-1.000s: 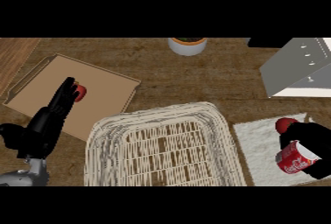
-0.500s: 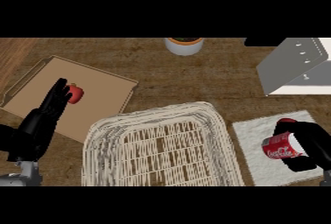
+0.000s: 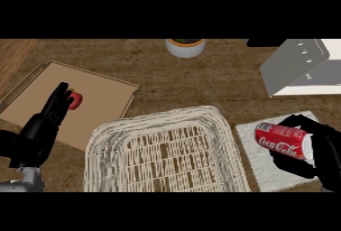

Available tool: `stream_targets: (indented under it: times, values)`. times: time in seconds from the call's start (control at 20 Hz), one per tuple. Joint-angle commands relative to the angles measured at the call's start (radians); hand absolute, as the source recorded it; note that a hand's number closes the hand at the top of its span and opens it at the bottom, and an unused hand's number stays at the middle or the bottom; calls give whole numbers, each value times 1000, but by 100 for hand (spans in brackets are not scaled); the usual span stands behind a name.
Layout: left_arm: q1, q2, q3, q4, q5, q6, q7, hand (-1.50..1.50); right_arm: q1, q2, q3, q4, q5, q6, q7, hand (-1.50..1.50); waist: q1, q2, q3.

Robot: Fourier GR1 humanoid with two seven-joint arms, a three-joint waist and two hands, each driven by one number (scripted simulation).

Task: Pick the can from the placemat and place it in the tiered shelf

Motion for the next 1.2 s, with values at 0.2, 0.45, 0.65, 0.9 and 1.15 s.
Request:
stream_targets:
  times: [0.2, 0.45, 0.65, 0.9, 1.15]
  values:
    - [36, -12, -21, -34, -8, -24, -5, 0, 13, 44, -32, -436, 17, 71, 277, 150, 18, 56, 0]
    - [8, -36, -17, -10, -11, -22, -22, 0, -163, -34, -167, -490, -82, 212, 452, 150, 24, 60, 0]
    - [-81, -4, 30, 39, 20, -50, 35, 0, -331, -73, -213, -449, -107, 249, 552, 150, 26, 62, 0]
    - [-16, -13, 20, 45, 4, -77, -32, 0, -511, -145, -315, -271, -201, 247, 544, 150, 35, 63, 0]
    - [-57, -33, 8, 16, -4, -48, 18, 0, -573, 6, -390, -190, -413, 112, 463, 150, 34, 60, 5]
